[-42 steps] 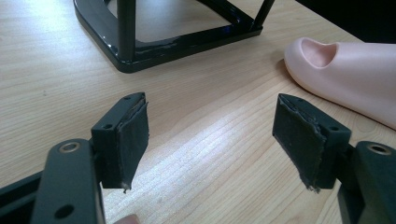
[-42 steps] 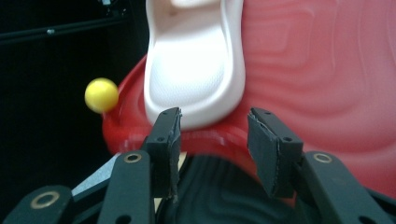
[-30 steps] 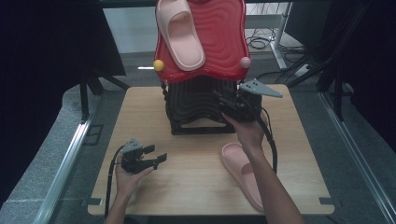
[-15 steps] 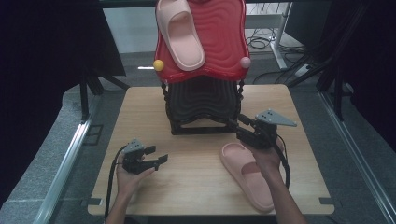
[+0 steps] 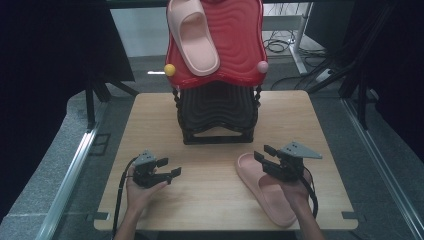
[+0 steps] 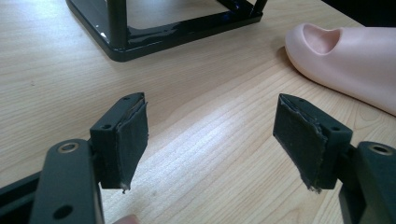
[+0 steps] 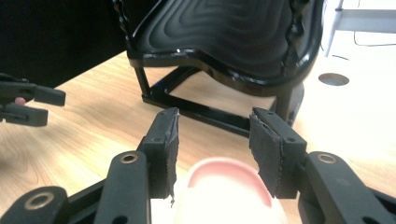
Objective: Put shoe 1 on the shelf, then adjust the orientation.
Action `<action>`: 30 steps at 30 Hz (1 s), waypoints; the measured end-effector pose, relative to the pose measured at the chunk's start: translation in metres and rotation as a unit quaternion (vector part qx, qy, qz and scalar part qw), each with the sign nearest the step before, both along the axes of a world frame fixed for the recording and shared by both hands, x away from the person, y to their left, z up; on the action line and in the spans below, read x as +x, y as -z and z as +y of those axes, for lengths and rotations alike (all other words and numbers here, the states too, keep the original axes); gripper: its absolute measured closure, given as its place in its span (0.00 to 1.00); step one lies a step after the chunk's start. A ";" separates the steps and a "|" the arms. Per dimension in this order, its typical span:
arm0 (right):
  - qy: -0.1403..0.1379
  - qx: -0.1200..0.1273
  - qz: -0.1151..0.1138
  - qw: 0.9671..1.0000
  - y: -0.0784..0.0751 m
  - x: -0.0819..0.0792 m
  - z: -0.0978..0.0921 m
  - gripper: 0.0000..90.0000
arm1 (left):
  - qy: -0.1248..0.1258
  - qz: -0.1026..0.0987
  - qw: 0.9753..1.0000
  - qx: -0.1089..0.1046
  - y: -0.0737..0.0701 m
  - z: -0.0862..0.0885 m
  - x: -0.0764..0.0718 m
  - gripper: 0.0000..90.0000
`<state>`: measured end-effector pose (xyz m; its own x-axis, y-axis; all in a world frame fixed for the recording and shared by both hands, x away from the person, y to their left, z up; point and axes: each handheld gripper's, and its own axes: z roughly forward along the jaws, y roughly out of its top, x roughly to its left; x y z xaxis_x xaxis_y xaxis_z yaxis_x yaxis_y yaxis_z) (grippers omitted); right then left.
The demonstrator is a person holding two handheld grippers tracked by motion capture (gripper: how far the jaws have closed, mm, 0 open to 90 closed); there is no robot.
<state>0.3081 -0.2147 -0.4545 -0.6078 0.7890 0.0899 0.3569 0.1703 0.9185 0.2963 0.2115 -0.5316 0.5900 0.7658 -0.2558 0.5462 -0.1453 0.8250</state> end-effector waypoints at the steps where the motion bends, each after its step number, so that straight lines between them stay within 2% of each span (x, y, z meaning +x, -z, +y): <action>1: 0.000 -0.001 0.001 1.000 0.002 -0.002 -0.003 0.58 | 0.000 0.000 1.000 -0.001 0.000 0.000 0.000 0.29; 2: 0.003 0.000 0.001 1.000 0.003 -0.003 -0.005 0.58 | 0.000 0.000 1.000 -0.001 0.000 -0.001 -0.001 0.29; 5: 0.017 -0.023 -0.004 1.000 0.005 -0.009 -0.017 0.58 | 0.002 -0.003 1.000 -0.003 -0.001 0.000 -0.001 0.29; 7: 0.026 -0.017 -0.004 1.000 0.006 -0.013 -0.028 0.58 | 0.001 -0.004 1.000 -0.005 -0.002 0.000 -0.001 0.29; 11: 0.048 -0.024 -0.007 0.999 0.011 -0.021 -0.050 0.60 | 0.002 -0.004 1.000 -0.004 -0.002 -0.001 -0.001 0.29; 18: 0.077 -0.043 0.019 0.996 0.031 -0.026 -0.077 0.76 | 0.004 -0.005 1.000 -0.004 -0.001 -0.001 -0.003 0.29; 20: 0.086 -0.048 0.032 0.995 0.040 -0.028 -0.085 0.84 | 0.005 -0.003 1.000 -0.004 0.000 -0.001 -0.003 0.29; 24: 0.101 -0.062 0.060 0.991 0.054 -0.033 -0.098 0.93 | 0.008 -0.001 1.000 -0.001 0.001 -0.003 -0.002 0.29; 27: 0.095 -0.069 0.073 0.990 0.060 -0.041 -0.104 0.99 | 0.010 -0.002 1.000 0.000 0.001 -0.004 -0.003 0.29; 30: 0.084 -0.085 0.082 0.990 0.065 -0.049 -0.104 1.00 | 0.010 -0.004 1.000 0.000 0.000 -0.004 -0.004 0.29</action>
<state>0.2592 -0.3187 -0.5196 -0.4556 0.8895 0.0342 0.5343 0.2426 0.8097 0.2927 0.2075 -0.5313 0.6068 0.7539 -0.2519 0.5370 -0.1552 0.8292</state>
